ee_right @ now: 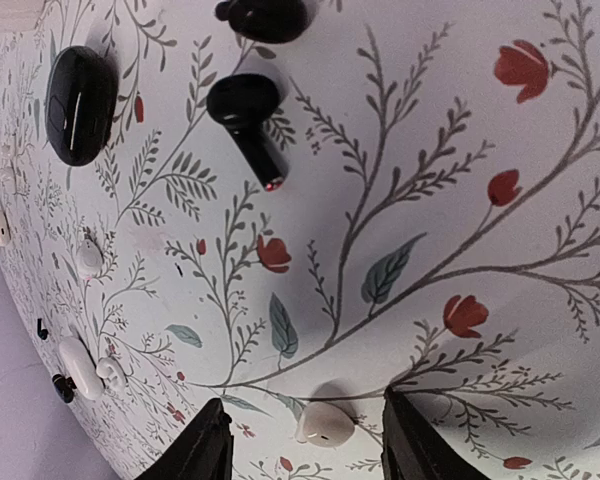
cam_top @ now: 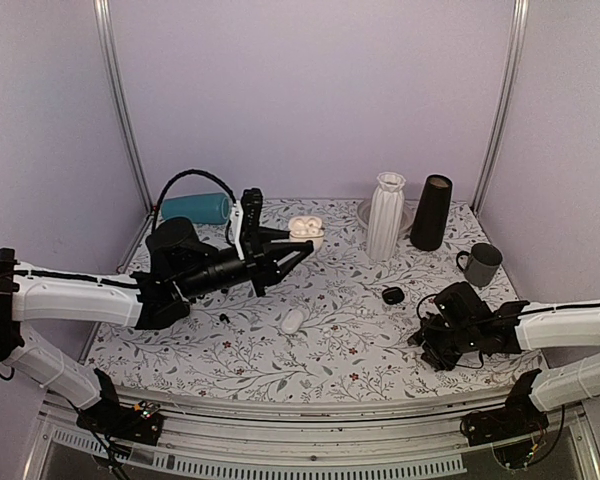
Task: Insert the wireless bluetooth earbuds into the charging case
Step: Move the left earbud to the center of the board.
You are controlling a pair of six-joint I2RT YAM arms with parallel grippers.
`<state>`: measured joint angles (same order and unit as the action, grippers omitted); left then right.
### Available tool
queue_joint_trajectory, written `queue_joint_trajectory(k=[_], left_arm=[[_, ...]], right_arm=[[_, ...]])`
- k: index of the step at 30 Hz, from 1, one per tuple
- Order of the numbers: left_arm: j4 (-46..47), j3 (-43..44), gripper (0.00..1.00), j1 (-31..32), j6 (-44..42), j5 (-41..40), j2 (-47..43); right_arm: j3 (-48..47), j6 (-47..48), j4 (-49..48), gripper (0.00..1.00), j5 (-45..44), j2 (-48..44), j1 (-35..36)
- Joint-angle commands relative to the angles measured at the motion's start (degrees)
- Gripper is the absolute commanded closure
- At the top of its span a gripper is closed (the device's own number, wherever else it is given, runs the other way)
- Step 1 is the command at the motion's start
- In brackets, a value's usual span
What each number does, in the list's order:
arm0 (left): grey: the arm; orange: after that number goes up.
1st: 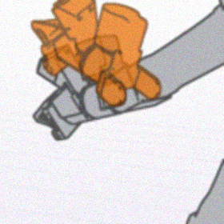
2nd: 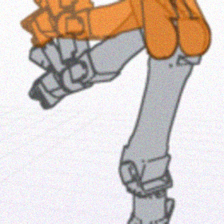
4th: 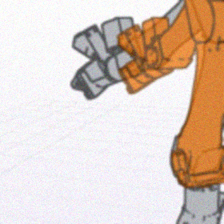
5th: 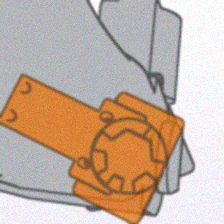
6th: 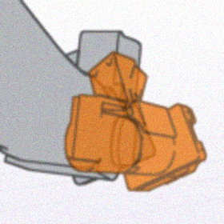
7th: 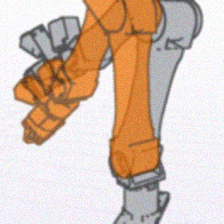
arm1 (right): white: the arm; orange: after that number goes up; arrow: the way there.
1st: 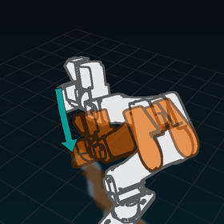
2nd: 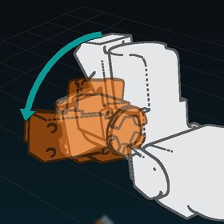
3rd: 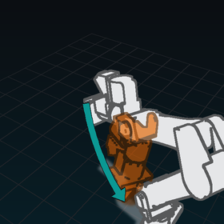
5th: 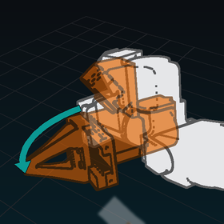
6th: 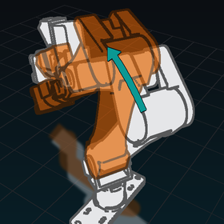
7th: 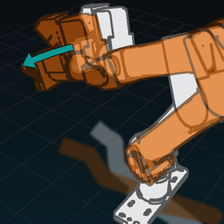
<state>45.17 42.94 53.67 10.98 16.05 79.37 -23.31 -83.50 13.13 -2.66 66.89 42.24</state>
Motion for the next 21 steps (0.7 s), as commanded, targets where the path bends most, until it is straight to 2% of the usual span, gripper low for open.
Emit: queue_joint_trajectory(k=[1,6,11,21], left_arm=[[1.59,-0.84,1.0,-0.84,-0.07,0.37,-1.57],[2.25,-1.01,1.0,-0.9,-0.17,0.49,-1.52],[2.77,-1.18,1.0,-1.0,-0.08,0.56,-1.42],[2.14,-2.09,1.0,-1.31,-0.3,0.47,-2.89]], right_arm=[[-1.0,1.38,6.13,0.49,0.55,-2.31,-0.4],[-0.76,4.53,6.56,0.51,3.99,-2.06,0.05],[0.01,2.66,4.9,0.51,4.63,-1.79,2.21],[-3.09,2.79,1.64,0.52,4.23,4.76,2.46]])
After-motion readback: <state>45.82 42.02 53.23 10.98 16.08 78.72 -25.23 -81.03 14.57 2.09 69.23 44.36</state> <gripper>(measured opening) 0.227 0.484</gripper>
